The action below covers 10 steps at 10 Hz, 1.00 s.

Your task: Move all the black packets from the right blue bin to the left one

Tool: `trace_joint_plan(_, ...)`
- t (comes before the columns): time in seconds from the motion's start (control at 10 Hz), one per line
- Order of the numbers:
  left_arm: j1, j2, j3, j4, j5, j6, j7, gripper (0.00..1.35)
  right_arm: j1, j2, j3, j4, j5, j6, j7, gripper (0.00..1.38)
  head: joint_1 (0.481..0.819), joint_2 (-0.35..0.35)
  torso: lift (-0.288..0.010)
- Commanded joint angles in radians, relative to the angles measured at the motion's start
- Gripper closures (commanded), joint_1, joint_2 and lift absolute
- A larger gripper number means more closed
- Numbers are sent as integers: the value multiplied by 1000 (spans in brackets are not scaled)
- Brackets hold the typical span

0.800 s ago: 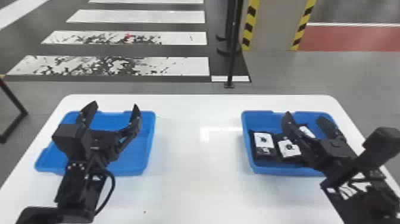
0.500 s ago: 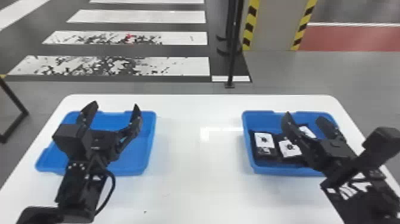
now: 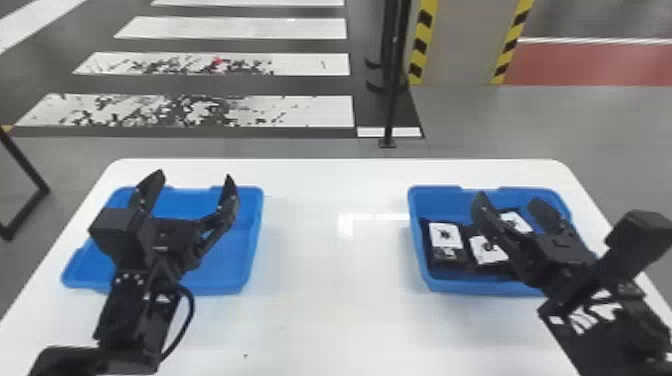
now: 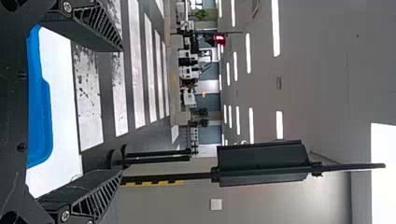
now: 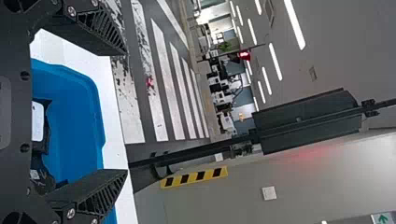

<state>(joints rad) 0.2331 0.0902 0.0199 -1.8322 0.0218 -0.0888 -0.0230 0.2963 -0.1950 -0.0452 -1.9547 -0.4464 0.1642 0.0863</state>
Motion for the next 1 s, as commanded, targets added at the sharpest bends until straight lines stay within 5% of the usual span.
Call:
trace_joint_plan(0.0, 0, 0, -2, 0, 0, 0, -2, 98, -24, -1, -1, 2, 4, 81, -2, 125, 695, 2, -140)
trace_joint_plan(0.4, -2, 0, -2, 0, 2, 8, -2, 96, -98, -4, 1, 93, 10, 199, -2, 213, 695, 4, -140)
trace_joint_plan(0.7, -5, 0, -4, 0, 2, 10, -2, 94, -127, -9, 29, 127, 16, 224, -2, 533, 695, 8, -140)
trace_joint_plan(0.9, -2, 0, -4, 0, 2, 10, -2, 94, -157, -11, 49, 159, 14, 251, -2, 513, 695, 14, -140)
